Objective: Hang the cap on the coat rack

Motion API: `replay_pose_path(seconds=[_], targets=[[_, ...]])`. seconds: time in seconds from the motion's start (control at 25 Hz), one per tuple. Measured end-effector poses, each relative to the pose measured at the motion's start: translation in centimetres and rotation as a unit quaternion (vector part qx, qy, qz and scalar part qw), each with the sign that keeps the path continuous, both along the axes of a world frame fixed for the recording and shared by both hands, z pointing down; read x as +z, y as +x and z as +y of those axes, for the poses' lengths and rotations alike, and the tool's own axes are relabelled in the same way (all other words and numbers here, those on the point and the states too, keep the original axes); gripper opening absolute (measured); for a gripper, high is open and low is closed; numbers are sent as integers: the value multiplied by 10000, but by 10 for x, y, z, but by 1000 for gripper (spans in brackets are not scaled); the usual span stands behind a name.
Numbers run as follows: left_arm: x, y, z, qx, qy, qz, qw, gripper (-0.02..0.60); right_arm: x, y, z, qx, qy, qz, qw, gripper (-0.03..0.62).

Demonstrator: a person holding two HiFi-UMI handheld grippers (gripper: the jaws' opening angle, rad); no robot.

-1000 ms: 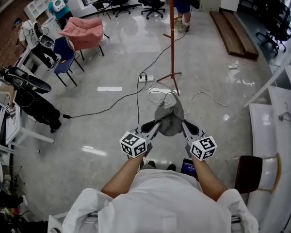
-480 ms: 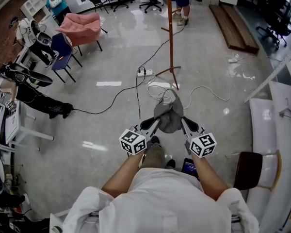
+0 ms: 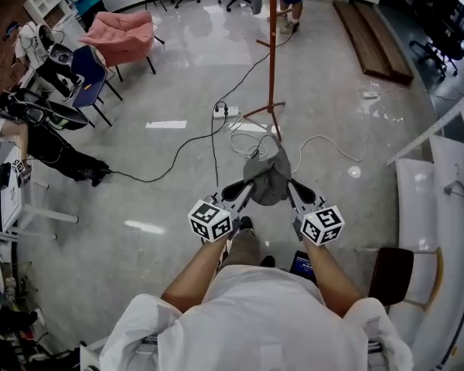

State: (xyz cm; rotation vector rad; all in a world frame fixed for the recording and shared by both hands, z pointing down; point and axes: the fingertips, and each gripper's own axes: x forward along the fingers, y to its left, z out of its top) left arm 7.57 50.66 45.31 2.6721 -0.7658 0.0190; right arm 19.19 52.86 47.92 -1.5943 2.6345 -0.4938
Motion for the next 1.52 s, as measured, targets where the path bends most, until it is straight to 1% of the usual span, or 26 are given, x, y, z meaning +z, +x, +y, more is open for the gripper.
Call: replay_pose_path(seconds=[0.16, 0.36, 0.76, 1.04, 1.28, 1.52], targets=[[4, 0, -49, -1, -1, -40, 10000, 43, 5, -1, -49, -9, -60, 29, 10000, 26], [8, -4, -113, -5, -67, 26, 10000, 43, 7, -5, -113, 3, -116, 97, 9999, 27], [-1, -21, -231, 157, -36, 101, 9998, 43, 1, -24, -232, 140, -158, 118, 9997, 26], [5, -29, -282, 228, -57, 119, 9997, 43, 4, -31, -278, 214, -175, 152, 9995, 26], [14, -21, -319, 222, -97, 96, 9997, 43, 11, -23, -311, 229, -205, 131, 9994, 26], [24, -11, -359, 161, -76, -8, 9998, 43, 27, -13, -350, 187, -235, 68, 9995, 26]])
